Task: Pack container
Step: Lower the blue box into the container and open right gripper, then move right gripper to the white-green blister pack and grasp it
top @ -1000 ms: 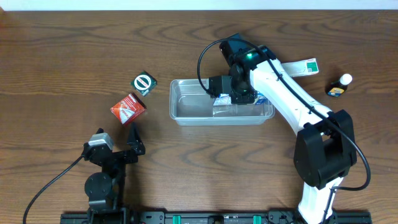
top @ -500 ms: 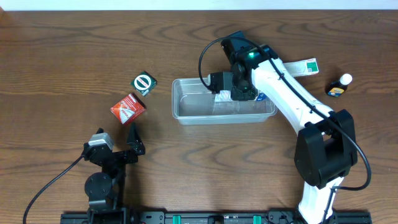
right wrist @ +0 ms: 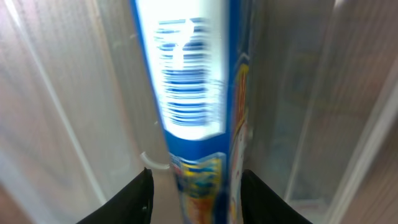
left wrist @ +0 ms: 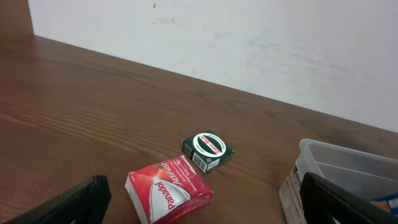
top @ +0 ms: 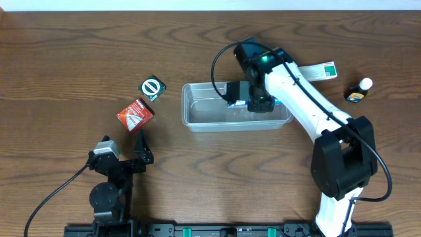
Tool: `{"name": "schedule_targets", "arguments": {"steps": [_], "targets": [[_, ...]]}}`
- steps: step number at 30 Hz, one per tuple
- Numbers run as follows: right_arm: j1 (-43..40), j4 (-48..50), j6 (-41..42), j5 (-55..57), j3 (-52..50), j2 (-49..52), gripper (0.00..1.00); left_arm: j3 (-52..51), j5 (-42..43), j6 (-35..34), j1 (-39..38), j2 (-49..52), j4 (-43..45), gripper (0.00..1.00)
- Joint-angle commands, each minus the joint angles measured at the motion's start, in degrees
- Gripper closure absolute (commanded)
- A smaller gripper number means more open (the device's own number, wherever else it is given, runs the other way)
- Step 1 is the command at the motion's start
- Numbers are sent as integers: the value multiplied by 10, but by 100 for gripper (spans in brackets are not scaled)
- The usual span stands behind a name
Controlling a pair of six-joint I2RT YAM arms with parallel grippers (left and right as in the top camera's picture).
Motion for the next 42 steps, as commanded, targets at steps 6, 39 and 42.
{"name": "schedule_targets", "arguments": {"steps": [6, 39, 42], "targets": [[60, -23, 81, 139, 8, -36, 53, -9, 7, 2, 3, 1, -20, 2], [-154, 139, 714, 64, 12, -174, 2, -9, 7, 2, 3, 1, -20, 2], [-176, 146, 764, 86, 12, -163, 1, -9, 7, 2, 3, 1, -20, 2]]}}
